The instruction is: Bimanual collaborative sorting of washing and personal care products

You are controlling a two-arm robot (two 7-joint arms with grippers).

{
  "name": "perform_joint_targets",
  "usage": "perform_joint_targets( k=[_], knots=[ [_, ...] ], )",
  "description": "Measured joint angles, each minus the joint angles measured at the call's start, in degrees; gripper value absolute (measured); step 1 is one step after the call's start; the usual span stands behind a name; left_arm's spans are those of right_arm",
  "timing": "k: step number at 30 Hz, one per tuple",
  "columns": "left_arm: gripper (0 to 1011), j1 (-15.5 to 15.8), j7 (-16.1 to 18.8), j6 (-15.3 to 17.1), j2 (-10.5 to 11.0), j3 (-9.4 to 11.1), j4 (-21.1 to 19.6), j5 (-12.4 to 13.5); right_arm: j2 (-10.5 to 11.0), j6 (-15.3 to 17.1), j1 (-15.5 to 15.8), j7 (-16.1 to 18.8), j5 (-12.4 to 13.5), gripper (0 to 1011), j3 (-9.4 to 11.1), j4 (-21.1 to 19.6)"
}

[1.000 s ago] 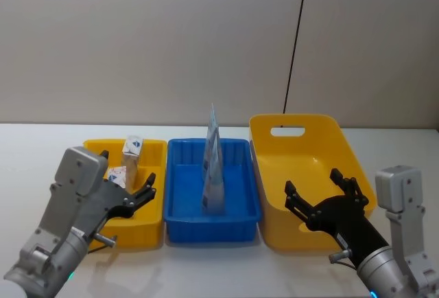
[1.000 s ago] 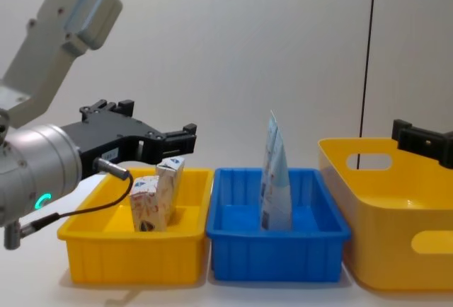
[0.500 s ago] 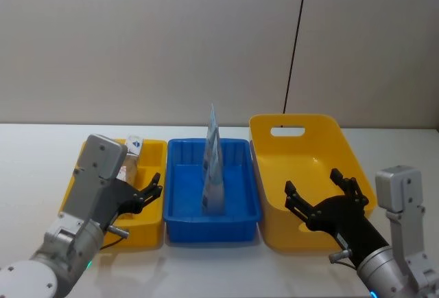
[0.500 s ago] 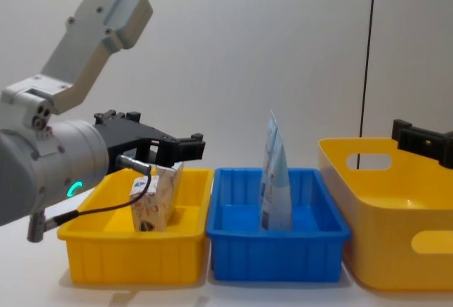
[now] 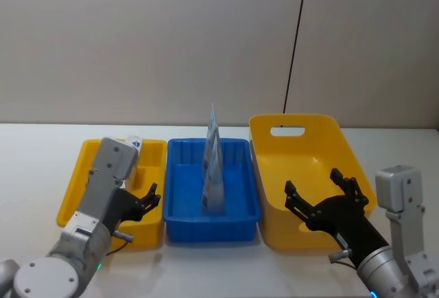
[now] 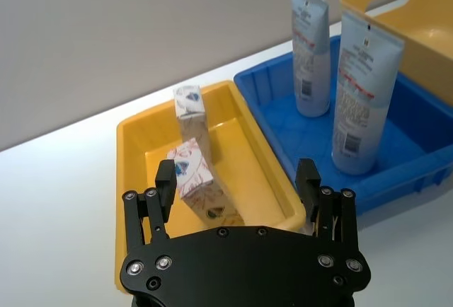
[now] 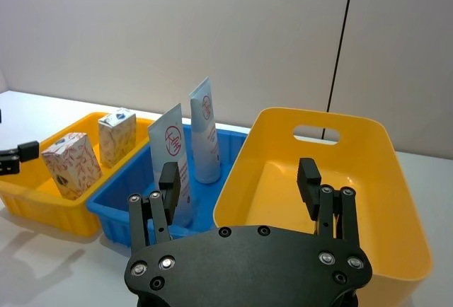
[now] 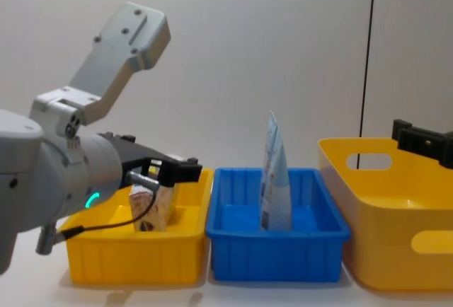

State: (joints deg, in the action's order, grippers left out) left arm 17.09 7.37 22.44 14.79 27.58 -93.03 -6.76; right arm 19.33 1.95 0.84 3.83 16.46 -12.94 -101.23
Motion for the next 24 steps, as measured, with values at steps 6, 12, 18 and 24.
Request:
perform_joint_targets(
  k=[6,12,18,24],
  knots=[
    [1001,-0.67,1.17,1.41,-0.73,-0.03,0.25,0.51,0.0,0.0,0.0,0.0,0.0,1000,0.0,0.0],
    [1001,-1.3,1.73,2.35,-1.32,-0.33,0.8,0.68,0.0,0.0,0.0,0.0,0.0,1000,0.0,0.0],
    [1001,-1.66,1.89,2.6,-1.99,-0.95,1.66,0.59,0.0,0.0,0.0,0.0,0.0,1000,0.0,0.0],
    [1001,-1.88,1.99,1.52,-3.05,-2.09,2.73,-0.24,0.0,0.0,0.0,0.0,0.0,1000,0.0,0.0]
  ],
)
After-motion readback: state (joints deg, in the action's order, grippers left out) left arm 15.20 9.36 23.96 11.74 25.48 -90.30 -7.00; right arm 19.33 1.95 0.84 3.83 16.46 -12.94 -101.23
